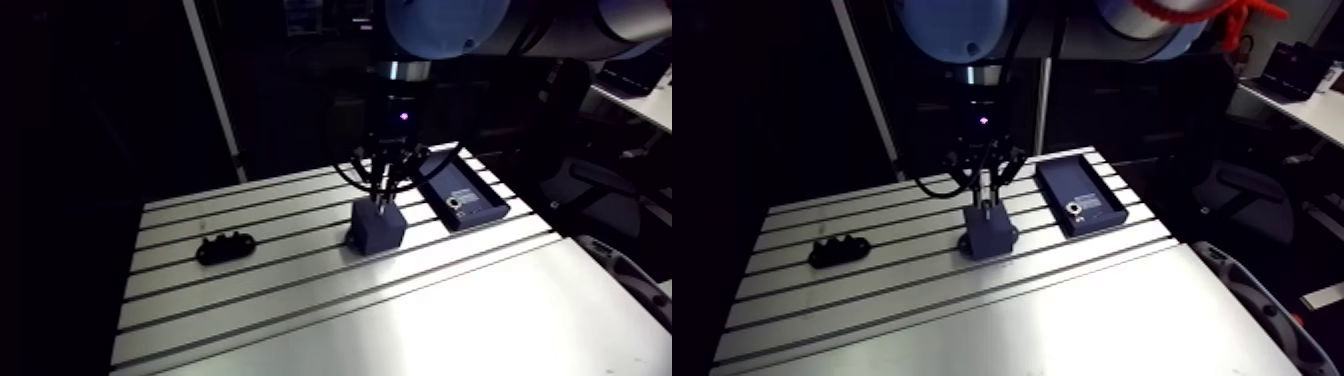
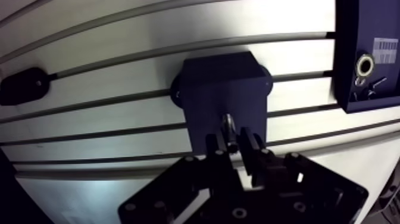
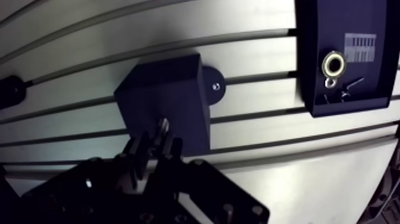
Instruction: Pick up the M10 bolt and insert it into the hole until fully seated.
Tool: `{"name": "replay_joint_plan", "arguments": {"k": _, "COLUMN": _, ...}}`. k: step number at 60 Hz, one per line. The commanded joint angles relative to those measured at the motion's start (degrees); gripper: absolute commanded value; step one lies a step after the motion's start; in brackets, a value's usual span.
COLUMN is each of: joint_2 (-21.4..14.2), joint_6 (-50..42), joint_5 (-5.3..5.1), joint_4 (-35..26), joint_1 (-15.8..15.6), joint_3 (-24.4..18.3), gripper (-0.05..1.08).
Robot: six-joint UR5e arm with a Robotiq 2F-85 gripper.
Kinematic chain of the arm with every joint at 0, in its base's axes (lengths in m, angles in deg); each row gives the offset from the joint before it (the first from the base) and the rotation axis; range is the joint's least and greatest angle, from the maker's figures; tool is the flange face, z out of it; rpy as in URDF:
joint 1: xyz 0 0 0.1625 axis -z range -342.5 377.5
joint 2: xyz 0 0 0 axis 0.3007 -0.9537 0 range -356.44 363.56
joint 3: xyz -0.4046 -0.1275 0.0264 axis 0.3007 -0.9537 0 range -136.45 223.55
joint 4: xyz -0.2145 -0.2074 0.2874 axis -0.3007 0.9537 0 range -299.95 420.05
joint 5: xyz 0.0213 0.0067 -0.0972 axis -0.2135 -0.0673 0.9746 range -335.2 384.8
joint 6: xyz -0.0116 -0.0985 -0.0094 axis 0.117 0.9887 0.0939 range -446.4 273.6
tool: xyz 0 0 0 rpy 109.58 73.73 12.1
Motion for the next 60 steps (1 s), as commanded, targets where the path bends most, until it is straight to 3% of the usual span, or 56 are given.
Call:
{"name": "replay_joint_plan", "arguments": {"k": 1, "joint_2": 0.0, "joint_6": 0.1, "joint_5": 0.04, "joint_4": 0.7, "joint_1": -0.1, "joint_3": 0.2, "gripper": 0.87}}
{"name": "replay_joint_plan", "arguments": {"k": 2, "joint_2": 0.0, "joint_6": 0.0, "joint_5": 0.04, "joint_4": 0.7, "joint_1": -0.1, "joint_3": 0.2, "gripper": 0.73}}
{"name": "replay_joint_plan", "arguments": {"k": 3, "joint_2": 0.0, "joint_6": 0.0, "joint_5": 0.04, "joint_4": 0.7, "joint_1": -0.1, "joint_3": 0.2, "gripper": 0.73}}
{"name": "replay_joint_plan", "arguments": {"k": 4, "joint_2": 0.0, "joint_6": -0.1, "joint_5": 0.04, "joint_4": 0.7, "joint_1": -0.1, "joint_3": 0.3, "gripper": 0.52}}
{"name": "replay_joint_plan", "arguments": {"k": 5, "joint_2": 0.0, "joint_6": -0.1, "joint_5": 0.04, "joint_4": 0.7, "joint_1": -0.1, "joint_3": 0.3, "gripper": 0.52}}
{"name": "replay_joint_plan", "arguments": {"k": 6, "joint_2": 0.0, "joint_6": 0.1, "joint_5": 0.04, "joint_4": 0.7, "joint_1": -0.1, "joint_3": 0.3, "gripper": 0.31}}
{"name": "replay_joint_plan", "arguments": {"k": 7, "joint_2": 0.0, "joint_6": 0.1, "joint_5": 0.04, "joint_4": 0.7, "joint_1": -0.1, "joint_3": 0.3, "gripper": 0.31}}
{"name": "replay_joint_plan", "arguments": {"k": 8, "joint_2": 0.1, "joint_6": 0.1, "joint_5": 0.04, "joint_4": 0.7, "joint_1": -0.2, "joint_3": 0.3, "gripper": 0.15}}
{"name": "replay_joint_plan", "arguments": {"k": 9, "joint_2": 0.1, "joint_6": 0.1, "joint_5": 0.04, "joint_4": 0.7, "joint_1": -0.2, "joint_3": 0.3, "gripper": 0.15}}
{"name": "replay_joint_plan", "arguments": {"k": 10, "joint_2": 0.1, "joint_6": 0.2, "joint_5": 0.04, "joint_4": 0.7, "joint_1": -0.2, "joint_3": 0.3, "gripper": 0.03}}
{"name": "replay_joint_plan", "arguments": {"k": 46, "joint_2": -0.6, "joint_6": 0.2, "joint_5": -0.14, "joint_4": 0.4, "joint_1": 0.0, "joint_3": 0.0, "gripper": 0.01}}
{"name": "replay_joint_plan", "arguments": {"k": 56, "joint_2": -2.0, "joint_6": 0.3, "joint_5": -0.13, "joint_4": -0.7, "joint_1": -0.1, "joint_3": -2.1, "gripper": 0.01}}
{"name": "replay_joint_plan", "arguments": {"k": 60, "joint_2": -2.8, "joint_6": 0.2, "joint_5": -0.23, "joint_4": -3.7, "joint_1": -0.7, "joint_3": -4.2, "gripper": 0.01}}
